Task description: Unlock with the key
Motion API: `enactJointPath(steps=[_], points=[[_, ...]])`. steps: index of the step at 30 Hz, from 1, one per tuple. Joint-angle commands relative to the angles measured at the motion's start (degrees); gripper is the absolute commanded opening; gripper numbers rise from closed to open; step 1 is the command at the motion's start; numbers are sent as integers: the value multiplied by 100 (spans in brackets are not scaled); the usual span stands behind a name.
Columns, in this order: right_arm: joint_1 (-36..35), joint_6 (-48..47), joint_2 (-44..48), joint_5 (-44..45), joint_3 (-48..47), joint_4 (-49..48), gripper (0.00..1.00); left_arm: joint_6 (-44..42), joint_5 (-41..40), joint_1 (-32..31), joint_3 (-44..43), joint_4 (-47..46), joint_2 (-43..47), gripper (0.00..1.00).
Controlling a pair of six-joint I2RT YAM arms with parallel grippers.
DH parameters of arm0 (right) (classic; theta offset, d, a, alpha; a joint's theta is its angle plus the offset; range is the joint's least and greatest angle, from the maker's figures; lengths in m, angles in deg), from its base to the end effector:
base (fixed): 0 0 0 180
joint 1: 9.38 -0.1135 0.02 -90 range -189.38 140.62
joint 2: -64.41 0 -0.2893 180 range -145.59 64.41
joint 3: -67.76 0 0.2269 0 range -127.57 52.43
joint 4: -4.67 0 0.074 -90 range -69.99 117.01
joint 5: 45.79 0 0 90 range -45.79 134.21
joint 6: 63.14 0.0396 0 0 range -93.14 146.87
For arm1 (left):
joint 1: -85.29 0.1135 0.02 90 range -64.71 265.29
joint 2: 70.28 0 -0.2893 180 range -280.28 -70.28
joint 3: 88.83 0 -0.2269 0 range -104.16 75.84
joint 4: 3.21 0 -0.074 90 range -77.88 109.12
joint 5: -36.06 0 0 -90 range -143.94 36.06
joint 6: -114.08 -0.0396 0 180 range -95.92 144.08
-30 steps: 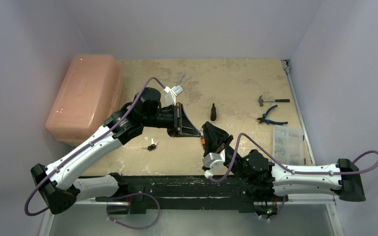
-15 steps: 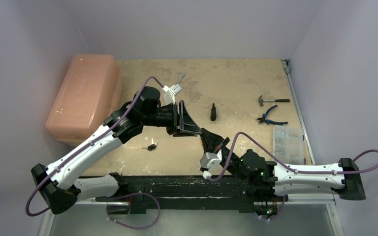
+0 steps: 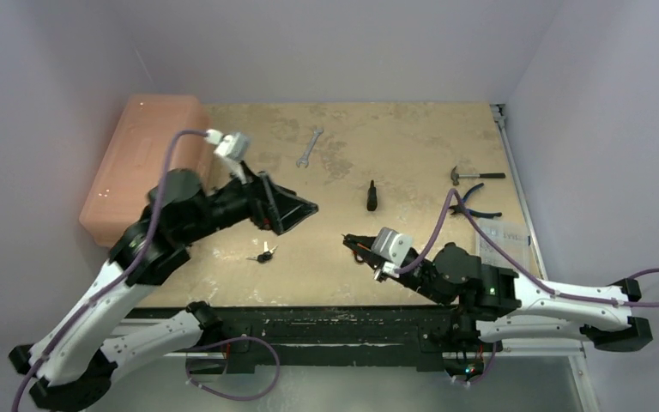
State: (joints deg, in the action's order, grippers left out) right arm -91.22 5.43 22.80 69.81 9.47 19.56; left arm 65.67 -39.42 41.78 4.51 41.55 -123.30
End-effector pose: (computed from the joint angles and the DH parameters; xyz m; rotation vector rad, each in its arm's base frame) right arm 0.0355 0.1270 0.3742 -0.9719 1.2244 0.4912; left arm 0.0984 -0.1071 0.4486 0.2357 1.9359 -1.2610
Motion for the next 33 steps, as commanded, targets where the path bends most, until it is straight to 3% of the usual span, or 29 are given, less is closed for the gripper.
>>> enactJointPath(steps=[1, 3, 7, 11, 14, 19, 24, 33], points=[[158, 2016, -321, -760, -775, 1230, 0, -1321, -412, 14, 465, -831, 968, 92], [508, 2619, -615, -1527, -1117, 1577, 0, -1434, -83, 14, 710, -1267, 1193, 93], [1926, 3330, -985, -3913, -1524, 1746, 0, -1508, 618, 11, 1027, -1762, 1265, 88], [2313, 3368, -1087, -4952, -1573, 1570, 0, -1587, 591, 13, 1345, -1874, 1117, 80], [2372, 3397, -1247, -5212, -1608, 1560, 0, -1431, 800, 15, 1742, -2403, 1058, 76], [2463, 3523, -1263, -5334, -1491, 1345, 0, -1467, 556, 9, 2000, -2534, 915, 70], [2620, 3596, -1409, -5410, -1479, 1258, 0, -1383, 999, 11, 2312, -3071, 790, 62], [2818, 3622, -1630, -5664, -1484, 1204, 0, -1231, 986, 17, 2417, -3272, 962, 65]])
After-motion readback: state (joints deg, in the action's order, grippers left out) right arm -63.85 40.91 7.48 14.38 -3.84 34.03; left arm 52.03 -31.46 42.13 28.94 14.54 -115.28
